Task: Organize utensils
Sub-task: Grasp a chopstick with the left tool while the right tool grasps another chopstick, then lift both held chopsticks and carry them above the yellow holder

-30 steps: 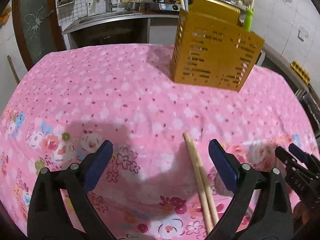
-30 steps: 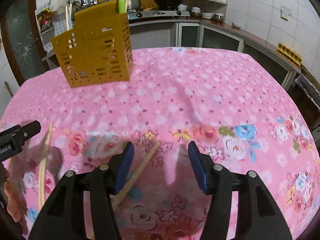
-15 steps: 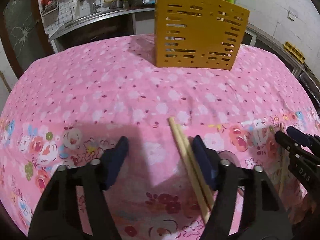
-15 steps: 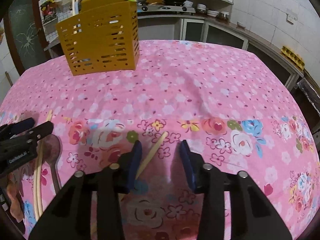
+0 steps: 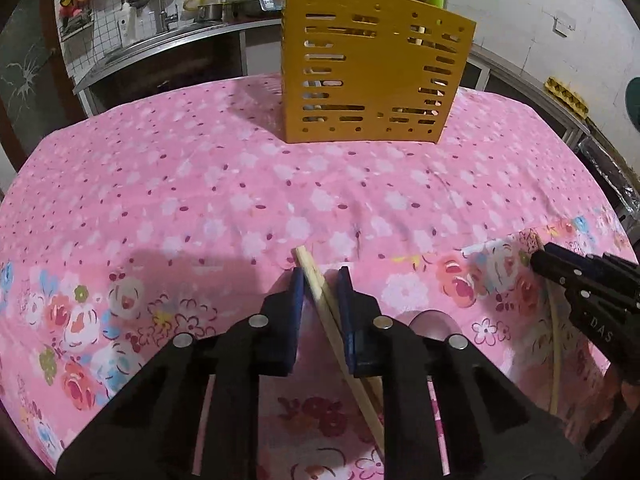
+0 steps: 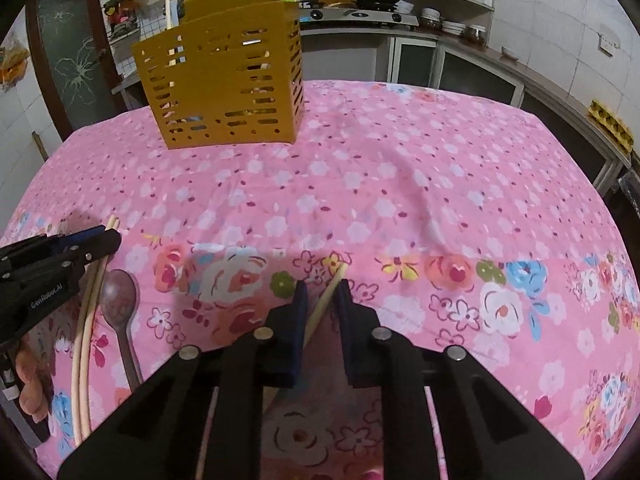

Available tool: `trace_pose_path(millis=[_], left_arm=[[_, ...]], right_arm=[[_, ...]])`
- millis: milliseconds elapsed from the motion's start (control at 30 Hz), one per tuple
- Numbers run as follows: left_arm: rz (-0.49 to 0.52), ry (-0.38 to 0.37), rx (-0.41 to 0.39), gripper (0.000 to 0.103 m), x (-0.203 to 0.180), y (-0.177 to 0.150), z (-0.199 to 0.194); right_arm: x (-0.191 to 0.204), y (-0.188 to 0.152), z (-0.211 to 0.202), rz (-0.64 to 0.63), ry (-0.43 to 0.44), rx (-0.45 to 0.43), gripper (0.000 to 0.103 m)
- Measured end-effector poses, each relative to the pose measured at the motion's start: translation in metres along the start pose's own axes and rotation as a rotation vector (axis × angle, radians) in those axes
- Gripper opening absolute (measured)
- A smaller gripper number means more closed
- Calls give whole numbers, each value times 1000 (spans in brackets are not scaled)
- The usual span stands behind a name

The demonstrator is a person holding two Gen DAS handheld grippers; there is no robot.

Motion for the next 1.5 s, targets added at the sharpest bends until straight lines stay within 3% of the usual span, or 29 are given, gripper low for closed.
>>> trace_pose_path(millis=[67, 467, 900, 1200, 1500], left_arm=[[5, -16, 0, 9, 0, 2, 1], [12, -50, 10, 8, 3, 6, 3], [-64, -17, -4, 17, 16, 0, -3], [-23, -5, 6, 7, 4, 0, -1], [-42, -11, -22, 6, 7, 1, -8]], right_arm=[[-1, 2, 1, -7, 6, 4, 14], [-4, 18, 10, -66, -9, 30, 12], [-17, 11, 8, 71, 36, -20, 13], [2, 11, 11, 50, -93, 5, 12], [-7, 9, 6, 108, -41, -19, 9]])
Point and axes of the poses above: each gripper's, at about its wrist camera, not at the fingertips, and z roughly the way its jaws point, x to its left, y to its top, the point moved 1 cm from there along z, roughly the way its jaws point, and after that the axes turned 4 degrees about y, right-handed, at the moved point
